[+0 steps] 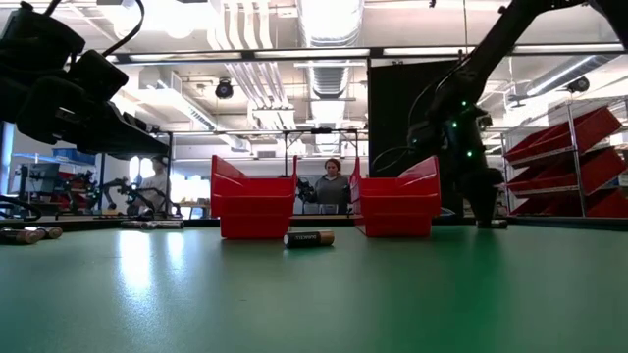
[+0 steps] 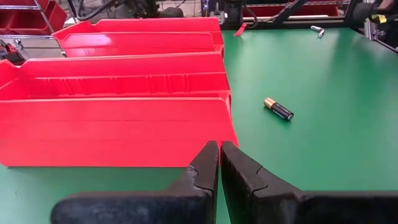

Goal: Sort batteries
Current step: Put the silver battery into the right red bin

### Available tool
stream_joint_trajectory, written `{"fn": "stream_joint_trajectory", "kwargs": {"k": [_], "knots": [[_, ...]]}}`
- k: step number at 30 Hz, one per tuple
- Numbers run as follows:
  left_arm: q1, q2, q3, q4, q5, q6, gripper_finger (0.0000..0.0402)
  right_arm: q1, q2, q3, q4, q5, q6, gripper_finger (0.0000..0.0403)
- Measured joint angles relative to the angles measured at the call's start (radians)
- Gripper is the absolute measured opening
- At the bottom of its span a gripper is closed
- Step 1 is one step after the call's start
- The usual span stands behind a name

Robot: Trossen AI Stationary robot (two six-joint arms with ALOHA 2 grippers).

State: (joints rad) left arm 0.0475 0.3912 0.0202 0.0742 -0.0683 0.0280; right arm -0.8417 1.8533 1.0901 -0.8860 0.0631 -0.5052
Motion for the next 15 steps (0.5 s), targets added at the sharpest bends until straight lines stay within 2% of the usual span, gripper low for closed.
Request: {"fn": "stream_joint_trajectory", "kwargs": {"k": [8,15], "knots": [[0.0,0.0,0.0,0.0,0.0,0.0,0.0,-0.003,-0.025,-0.034,0.019,-0.019,0.087,0.0039],[0.0,0.0,0.0,0.0,0.0,0.0,0.0,0.002,-0.119,-0.085,0.052,-0.059,0.202,0.005]]}}
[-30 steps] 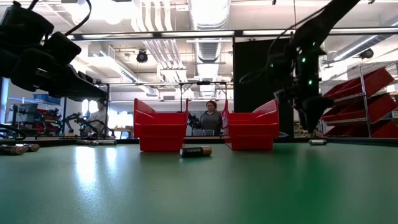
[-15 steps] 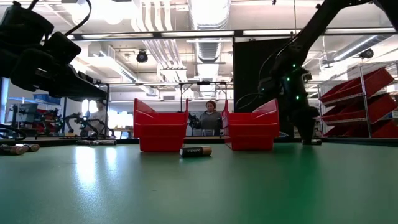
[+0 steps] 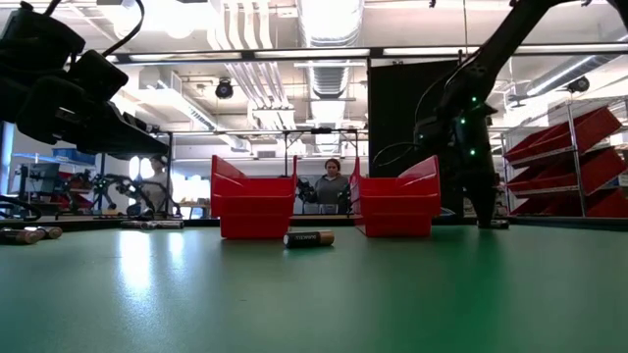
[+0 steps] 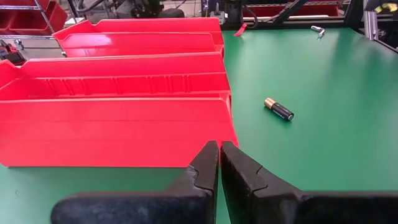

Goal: Sort batteries
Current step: Put the silver battery into the right red bin

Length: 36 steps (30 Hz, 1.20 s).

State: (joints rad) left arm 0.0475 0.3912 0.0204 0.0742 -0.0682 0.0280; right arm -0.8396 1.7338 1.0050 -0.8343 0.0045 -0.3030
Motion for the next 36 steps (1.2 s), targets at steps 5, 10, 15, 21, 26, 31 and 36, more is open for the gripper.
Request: {"fn": "stream_joint_trajectory", "kwargs": {"k": [5,10,15,21,26,31,36], "knots": [[0.0,0.0,0.0,0.0,0.0,0.0,0.0,0.043,-0.095,-0.063,-0.01,-0.053,0.084,0.005],[0.0,0.0,0.0,0.0,0.0,0.0,0.0,0.14,-0.175,-0.154,-0.01,-0.102,0.168,0.0042],[0.0,0.0,0.0,0.0,0.0,0.0,0.0,0.292,-0.222,-0.222,-0.004,-0.076,0.284,0.0049],[0.0,0.0,0.0,0.0,0.0,0.0,0.0,0.475,-0.288,-0.235,-0.009,-0.105,0.413,0.0049],[0.0,0.0,0.0,0.0,0.0,0.0,0.0,0.627,-0.341,-0.236,0.001,-0.091,0.535,0.0045],[0.0,0.0,0.0,0.0,0.0,0.0,0.0,0.797,-0.363,-0.24,0.06,-0.081,0.656,0.0048],[0.0,0.0,0.0,0.0,0.0,0.0,0.0,0.976,-0.36,-0.24,0.159,-0.029,0.765,0.0045]]}}
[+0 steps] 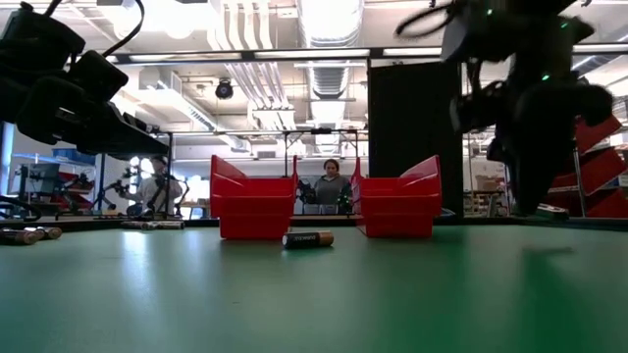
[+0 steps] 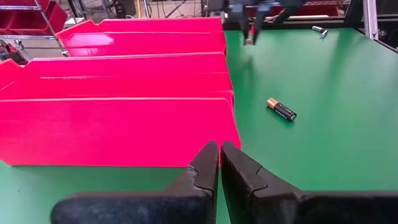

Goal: Sort batteries
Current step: Put the silver battery into the right red bin

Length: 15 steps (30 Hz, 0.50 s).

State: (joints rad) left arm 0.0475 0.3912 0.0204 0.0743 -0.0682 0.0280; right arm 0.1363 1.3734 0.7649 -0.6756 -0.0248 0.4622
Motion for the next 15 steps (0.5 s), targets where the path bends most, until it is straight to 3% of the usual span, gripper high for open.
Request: {"fn": "stream_joint_trajectory", "kwargs": {"k": [10,15], "knots": [[0.0,0.0,0.0,0.0,0.0,0.0,0.0,0.263,0.095,-0.001,0.283,0.221,0.151,0.0046],[0.0,0.0,0.0,0.0,0.0,0.0,0.0,0.326,0.202,-0.002,0.479,0.247,0.173,0.005]]}}
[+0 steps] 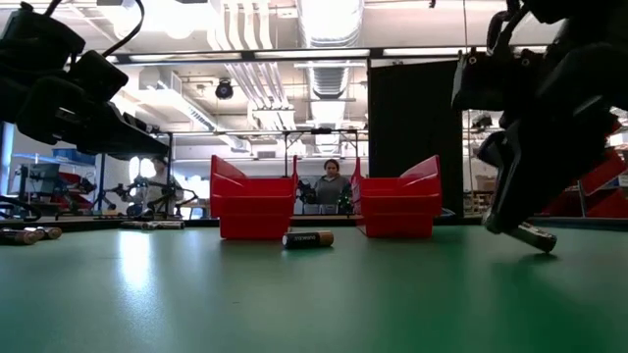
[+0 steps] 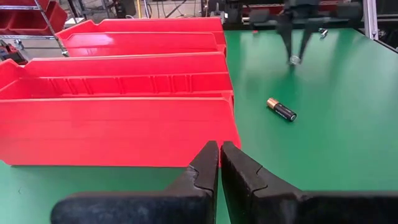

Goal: Sort batteries
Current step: Put the silver battery into the right red bin

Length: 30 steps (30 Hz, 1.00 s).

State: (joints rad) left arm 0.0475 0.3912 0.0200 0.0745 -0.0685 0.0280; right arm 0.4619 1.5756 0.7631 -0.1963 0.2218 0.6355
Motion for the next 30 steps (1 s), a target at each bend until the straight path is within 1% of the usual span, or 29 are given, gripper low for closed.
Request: {"fn": "stream_joint_trajectory", "kwargs": {"k": [3,8,13,19,24,27,30], "knots": [[0.0,0.0,0.0,0.0,0.0,0.0,0.0,0.017,0.073,0.0,0.11,0.004,0.0,0.0056],[0.0,0.0,0.0,0.0,0.0,0.0,0.0,0.037,0.165,0.003,0.291,0.028,-0.002,0.0055],[0.0,0.0,0.0,0.0,0.0,0.0,0.0,0.067,0.235,0.003,0.414,0.057,-0.027,0.0061],[0.0,0.0,0.0,0.0,0.0,0.0,0.0,0.105,0.316,0.003,0.441,0.16,-0.032,0.0087],[0.0,0.0,0.0,0.0,0.0,0.0,0.0,0.113,0.366,0.002,0.462,0.183,-0.043,0.01],[0.0,0.0,0.0,0.0,0.0,0.0,0.0,0.116,0.375,0.002,0.469,0.196,-0.056,0.009],[0.0,0.0,0.0,0.0,0.0,0.0,0.0,0.116,0.375,0.002,0.475,0.193,-0.074,0.0063]]}}
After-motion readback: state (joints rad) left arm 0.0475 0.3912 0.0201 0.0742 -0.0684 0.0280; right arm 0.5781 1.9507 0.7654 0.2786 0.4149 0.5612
